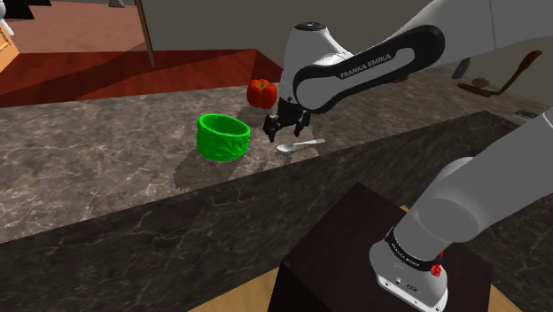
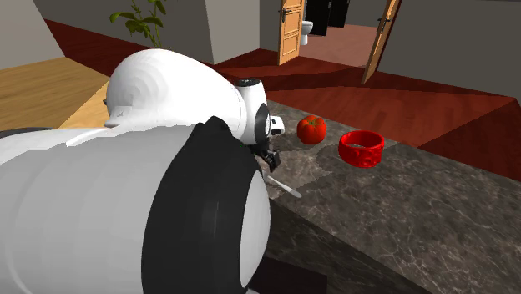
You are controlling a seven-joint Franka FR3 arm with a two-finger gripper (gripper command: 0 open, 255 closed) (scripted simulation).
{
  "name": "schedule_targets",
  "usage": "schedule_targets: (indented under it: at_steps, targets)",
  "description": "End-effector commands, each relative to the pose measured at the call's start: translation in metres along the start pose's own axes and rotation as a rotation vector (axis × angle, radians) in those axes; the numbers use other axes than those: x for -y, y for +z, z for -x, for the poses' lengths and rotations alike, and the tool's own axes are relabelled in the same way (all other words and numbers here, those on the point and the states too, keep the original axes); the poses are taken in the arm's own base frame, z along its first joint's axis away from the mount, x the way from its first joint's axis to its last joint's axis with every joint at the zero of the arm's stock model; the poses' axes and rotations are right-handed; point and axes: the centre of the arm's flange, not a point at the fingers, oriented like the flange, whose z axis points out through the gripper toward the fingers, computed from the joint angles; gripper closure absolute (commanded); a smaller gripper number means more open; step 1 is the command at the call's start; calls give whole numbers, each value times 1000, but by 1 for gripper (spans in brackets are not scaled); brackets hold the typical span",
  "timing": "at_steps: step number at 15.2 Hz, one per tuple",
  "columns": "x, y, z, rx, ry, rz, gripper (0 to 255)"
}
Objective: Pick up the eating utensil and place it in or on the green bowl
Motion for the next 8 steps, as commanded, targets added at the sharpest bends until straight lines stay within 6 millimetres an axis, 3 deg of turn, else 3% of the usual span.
schedule_targets:
  at_steps: [1,4,8]
  targets:
    - [1,10,0,-1,2,0,0]
    - [1,29,0,-1,2,0,0]
    - [1,29,0,-1,2,0,0]
